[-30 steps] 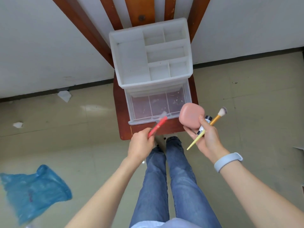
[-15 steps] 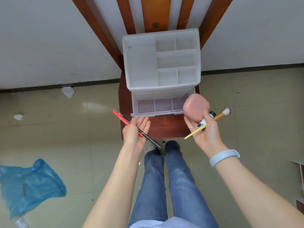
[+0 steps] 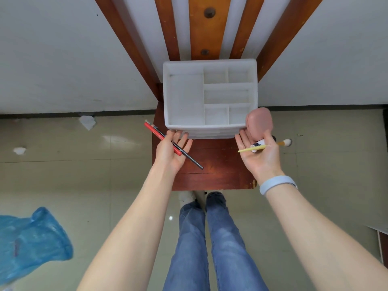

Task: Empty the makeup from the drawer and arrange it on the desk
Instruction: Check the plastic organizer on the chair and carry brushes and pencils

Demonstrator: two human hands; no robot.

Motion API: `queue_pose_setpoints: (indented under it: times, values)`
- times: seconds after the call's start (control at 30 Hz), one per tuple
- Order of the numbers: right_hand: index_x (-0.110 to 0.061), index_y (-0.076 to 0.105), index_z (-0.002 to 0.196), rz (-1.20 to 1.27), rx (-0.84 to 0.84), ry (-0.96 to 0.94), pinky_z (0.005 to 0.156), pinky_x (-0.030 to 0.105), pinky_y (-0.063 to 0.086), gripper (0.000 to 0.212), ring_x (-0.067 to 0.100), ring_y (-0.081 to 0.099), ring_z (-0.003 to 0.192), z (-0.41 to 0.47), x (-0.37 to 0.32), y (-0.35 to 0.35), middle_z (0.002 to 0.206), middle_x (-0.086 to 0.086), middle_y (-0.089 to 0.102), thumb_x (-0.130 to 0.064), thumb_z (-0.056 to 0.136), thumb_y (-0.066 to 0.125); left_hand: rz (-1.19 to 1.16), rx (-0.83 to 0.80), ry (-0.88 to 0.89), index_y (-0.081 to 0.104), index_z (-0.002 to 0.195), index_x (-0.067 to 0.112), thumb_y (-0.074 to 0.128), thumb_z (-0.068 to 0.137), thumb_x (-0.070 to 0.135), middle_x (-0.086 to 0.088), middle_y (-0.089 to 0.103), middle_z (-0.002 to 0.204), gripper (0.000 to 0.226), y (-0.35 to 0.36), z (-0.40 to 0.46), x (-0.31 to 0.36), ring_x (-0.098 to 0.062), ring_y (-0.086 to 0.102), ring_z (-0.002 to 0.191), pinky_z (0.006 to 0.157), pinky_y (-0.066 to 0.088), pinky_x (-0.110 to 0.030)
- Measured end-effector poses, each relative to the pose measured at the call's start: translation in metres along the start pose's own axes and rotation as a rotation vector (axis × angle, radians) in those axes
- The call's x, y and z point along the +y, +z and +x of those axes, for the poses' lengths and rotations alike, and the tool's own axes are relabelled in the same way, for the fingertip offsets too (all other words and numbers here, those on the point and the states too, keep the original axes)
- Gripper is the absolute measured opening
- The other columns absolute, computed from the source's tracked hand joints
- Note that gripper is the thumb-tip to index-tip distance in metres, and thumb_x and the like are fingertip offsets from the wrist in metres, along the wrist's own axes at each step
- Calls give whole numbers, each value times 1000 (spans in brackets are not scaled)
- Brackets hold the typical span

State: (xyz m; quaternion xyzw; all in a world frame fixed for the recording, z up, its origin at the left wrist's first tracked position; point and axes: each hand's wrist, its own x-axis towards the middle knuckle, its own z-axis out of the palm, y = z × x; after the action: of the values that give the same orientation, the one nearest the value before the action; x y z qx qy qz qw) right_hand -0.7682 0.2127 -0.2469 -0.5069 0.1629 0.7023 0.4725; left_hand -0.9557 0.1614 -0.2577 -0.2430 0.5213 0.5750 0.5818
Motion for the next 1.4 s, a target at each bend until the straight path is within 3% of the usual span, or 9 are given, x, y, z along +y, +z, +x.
queue_pose_setpoints:
  times: [0.17, 0.37, 0.57, 0.73, 0.87, 1.07, 1.23, 1.3, 1.4]
  values:
    - [-7, 44, 126, -124, 39, 10, 89, 45, 51, 38, 31, 57, 114, -11, -6, -1, 125, 19, 54, -24, 94, 53, 156, 18, 8, 48, 122, 11, 40, 99, 24, -4, 61, 111, 28, -8, -6, -2, -24, 61, 98, 78, 52, -34]
    - [-9, 49, 95, -615, 2, -27, 83, 41, 49, 3, 30, 55, 112, -50, 3, -21, 113, 13, 54, -11, 96, 47, 553, 154, 137, 54, 95, 10, 37, 96, 8, -1, 43, 62, 18, -28, -53, -10, -3, 35, 35, 33, 26, -14]
    - [-10, 52, 104, -1324, -327, -68, 70, 28, 56, 12, 17, 61, 92, -93, 34, -13, 101, 8, 61, -17, 95, 49, 606, 271, 305, 54, 75, 14, 44, 93, 9, 9, 32, 46, 22, -81, -118, -20, -2, 24, 30, 32, 20, -14]
    - [-18, 53, 101, -1858, -679, -129, 89, 51, 49, 11, 27, 59, 99, -130, 80, -7, 95, 1, 59, -25, 92, 52, 547, 492, 419, 44, 71, 16, 49, 91, 19, 3, 31, 56, 21, -156, -183, -33, -14, 27, 46, 43, 24, -24]
    - [-22, 51, 102, -2159, -1004, -153, 87, 46, 49, 11, 27, 57, 97, -179, 130, -26, 95, -1, 58, -28, 93, 49, 476, 705, 497, 42, 67, 17, 50, 91, 27, 2, 37, 56, 27, -228, -249, -66, -20, 34, 52, 53, 28, -33]
    - [-13, 53, 105, -2473, -1521, 53, 79, 35, 46, 17, 25, 55, 88, -294, 205, -143, 94, 7, 58, -21, 93, 45, 114, 990, 486, 39, 62, 19, 50, 91, 24, 0, 39, 54, 31, -347, -368, -199, -21, 38, 51, 53, 31, -30]
    - [-18, 54, 83, -2620, -1851, 344, 77, 42, 51, 29, 28, 62, 80, -371, 222, -304, 82, 7, 63, -43, 68, 50, -43, 1199, 329, 44, 67, 15, 47, 92, 23, -1, 46, 58, 27, -421, -460, -371, -25, 44, 60, 56, 32, -29]
    - [-18, 54, 70, -2637, -1938, 507, 62, 30, 49, 12, 14, 61, 62, -424, 217, -374, 62, -2, 61, -29, 74, 57, -158, 1277, 256, 48, 73, 12, 47, 93, 22, 0, 47, 59, 22, -442, -496, -446, -26, 46, 63, 54, 30, -30]
    - [-16, 55, 67, -2674, -2155, 699, 63, 29, 52, 27, 7, 60, 59, -477, 216, -464, 58, -8, 61, 1, 87, 51, -367, 1380, 177, 51, 78, 11, 45, 93, 23, -3, 51, 64, 20, -462, -546, -540, -26, 49, 66, 54, 34, -30]
